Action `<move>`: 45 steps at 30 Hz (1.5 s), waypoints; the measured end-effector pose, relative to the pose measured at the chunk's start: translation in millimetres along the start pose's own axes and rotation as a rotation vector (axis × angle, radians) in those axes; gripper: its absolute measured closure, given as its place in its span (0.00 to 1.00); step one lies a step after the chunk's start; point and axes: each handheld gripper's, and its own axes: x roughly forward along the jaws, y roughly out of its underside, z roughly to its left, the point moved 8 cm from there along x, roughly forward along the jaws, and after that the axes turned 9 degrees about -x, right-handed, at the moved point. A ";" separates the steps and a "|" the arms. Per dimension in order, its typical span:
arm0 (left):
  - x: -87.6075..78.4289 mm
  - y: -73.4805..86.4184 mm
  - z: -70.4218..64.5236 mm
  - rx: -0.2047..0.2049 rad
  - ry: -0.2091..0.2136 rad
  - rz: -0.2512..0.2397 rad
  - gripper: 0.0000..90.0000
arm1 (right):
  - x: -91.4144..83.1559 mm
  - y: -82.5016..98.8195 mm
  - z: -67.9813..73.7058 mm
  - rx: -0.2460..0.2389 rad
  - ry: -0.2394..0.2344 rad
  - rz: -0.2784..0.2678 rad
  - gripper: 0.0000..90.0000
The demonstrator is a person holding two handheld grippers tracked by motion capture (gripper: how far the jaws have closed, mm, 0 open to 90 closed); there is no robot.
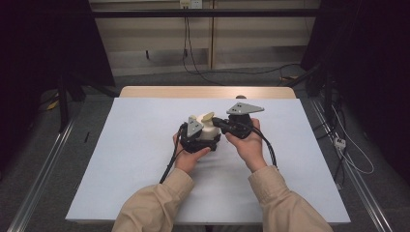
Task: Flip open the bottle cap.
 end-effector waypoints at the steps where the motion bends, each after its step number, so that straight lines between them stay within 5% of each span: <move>1: 0.0 0.0 0.0 0.000 0.000 0.000 0.05 | 0.1 -0.6 -0.2 -0.004 0.001 0.001 1.00; 45: 0.2 -0.1 -0.5 -0.002 -0.002 -0.003 0.05 | 8.0 -13.6 -0.4 -0.015 0.006 -0.003 1.00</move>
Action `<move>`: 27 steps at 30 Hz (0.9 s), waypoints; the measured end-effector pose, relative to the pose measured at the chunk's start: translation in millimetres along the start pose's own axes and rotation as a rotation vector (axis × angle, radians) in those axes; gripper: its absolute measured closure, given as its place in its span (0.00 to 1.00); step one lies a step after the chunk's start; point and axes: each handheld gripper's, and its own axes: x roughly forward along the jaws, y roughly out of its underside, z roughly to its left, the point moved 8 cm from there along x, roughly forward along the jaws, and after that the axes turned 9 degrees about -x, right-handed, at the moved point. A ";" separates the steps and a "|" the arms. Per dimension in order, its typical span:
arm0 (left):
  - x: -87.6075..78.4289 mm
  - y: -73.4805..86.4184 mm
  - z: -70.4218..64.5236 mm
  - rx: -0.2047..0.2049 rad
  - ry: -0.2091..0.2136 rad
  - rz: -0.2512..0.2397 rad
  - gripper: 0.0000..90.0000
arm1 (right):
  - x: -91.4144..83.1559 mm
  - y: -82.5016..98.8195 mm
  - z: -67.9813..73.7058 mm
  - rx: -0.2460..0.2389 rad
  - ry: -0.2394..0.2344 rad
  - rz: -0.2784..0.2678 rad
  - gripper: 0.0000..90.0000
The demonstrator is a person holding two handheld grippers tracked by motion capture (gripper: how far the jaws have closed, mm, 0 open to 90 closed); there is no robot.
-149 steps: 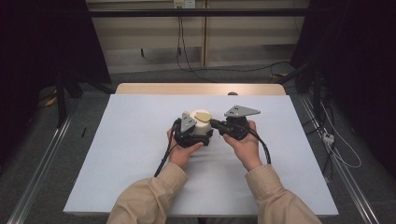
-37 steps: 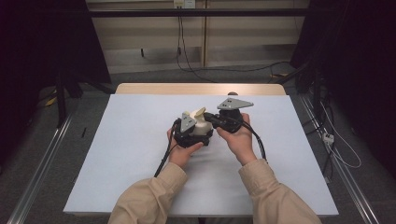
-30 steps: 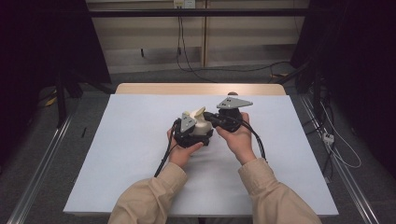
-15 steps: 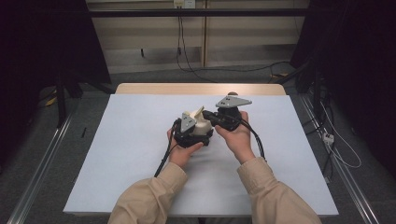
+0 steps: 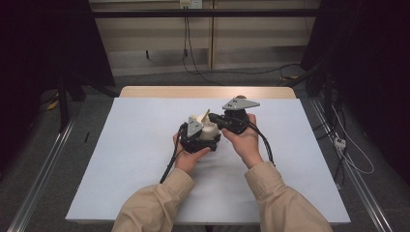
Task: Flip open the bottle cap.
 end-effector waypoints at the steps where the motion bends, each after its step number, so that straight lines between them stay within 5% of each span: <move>1: 0.0 0.0 0.0 0.000 0.000 0.000 0.05 | 0.1 -0.3 -0.1 -0.001 0.000 -0.002 1.00; 27: -0.1 0.2 0.2 0.004 -0.002 0.002 0.05 | 3.9 2.0 -3.6 0.001 0.008 -0.002 1.00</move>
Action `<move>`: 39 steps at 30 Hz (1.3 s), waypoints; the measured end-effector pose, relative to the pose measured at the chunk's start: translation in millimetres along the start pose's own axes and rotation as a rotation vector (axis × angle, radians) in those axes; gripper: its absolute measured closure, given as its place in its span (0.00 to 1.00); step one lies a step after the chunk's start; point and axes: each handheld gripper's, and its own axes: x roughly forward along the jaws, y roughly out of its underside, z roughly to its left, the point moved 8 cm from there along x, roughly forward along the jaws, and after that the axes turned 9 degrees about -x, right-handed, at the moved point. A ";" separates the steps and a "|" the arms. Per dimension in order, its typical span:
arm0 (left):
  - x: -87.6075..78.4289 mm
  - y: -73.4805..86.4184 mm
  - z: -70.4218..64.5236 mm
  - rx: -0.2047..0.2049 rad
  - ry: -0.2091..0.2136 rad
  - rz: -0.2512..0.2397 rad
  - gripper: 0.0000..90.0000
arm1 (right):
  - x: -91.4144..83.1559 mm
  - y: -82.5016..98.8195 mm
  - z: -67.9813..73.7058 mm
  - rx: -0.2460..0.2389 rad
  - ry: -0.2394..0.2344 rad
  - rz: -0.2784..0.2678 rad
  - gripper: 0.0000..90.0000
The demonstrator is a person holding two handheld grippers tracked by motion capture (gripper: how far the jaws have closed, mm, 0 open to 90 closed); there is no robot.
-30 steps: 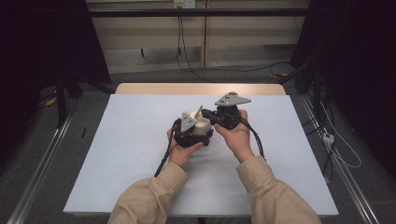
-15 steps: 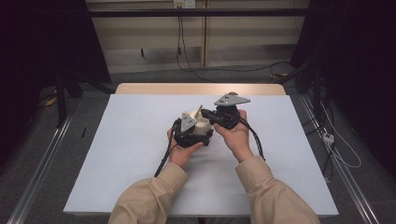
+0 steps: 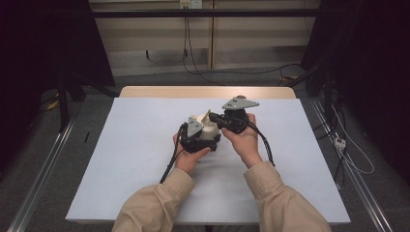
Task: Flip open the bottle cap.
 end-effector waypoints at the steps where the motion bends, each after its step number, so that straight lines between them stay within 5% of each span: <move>1: 0.0 0.0 0.0 0.000 0.000 -0.001 0.05 | -0.3 -0.3 -0.5 0.002 0.002 -0.002 1.00; 39: 0.0 -0.3 0.1 0.002 -0.001 -0.001 0.05 | 11.9 -3.0 5.3 -0.003 -0.020 -0.001 1.00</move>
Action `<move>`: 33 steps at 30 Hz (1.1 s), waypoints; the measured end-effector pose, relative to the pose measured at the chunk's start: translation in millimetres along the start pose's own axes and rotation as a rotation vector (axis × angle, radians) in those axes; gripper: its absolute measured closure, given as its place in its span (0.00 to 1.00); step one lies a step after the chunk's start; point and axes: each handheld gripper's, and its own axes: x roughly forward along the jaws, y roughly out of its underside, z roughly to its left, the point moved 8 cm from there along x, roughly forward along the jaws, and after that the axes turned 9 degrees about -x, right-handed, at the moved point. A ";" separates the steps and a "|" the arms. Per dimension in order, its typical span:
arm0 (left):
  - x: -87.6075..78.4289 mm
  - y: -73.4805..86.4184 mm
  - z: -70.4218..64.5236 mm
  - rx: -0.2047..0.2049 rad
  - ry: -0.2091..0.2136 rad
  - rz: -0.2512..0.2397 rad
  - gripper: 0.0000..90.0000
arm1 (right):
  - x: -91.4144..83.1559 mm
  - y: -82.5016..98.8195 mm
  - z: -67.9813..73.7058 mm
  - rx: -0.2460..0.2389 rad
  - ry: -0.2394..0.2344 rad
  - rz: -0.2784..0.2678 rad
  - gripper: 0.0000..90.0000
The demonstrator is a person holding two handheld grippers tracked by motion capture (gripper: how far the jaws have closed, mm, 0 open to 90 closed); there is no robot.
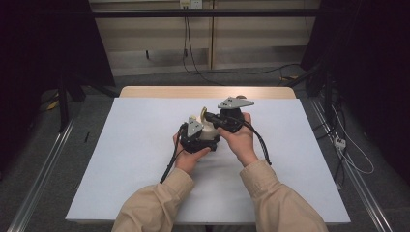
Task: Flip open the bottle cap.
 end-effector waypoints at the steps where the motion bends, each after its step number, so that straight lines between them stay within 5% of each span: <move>1: 0.0 0.0 0.0 0.000 0.000 0.000 0.05 | 0.3 -0.2 0.0 -0.001 0.000 0.001 1.00; 33: -2.3 0.1 0.6 -0.012 0.012 0.009 0.05 | -5.1 0.9 -1.4 -0.004 0.005 -0.013 0.94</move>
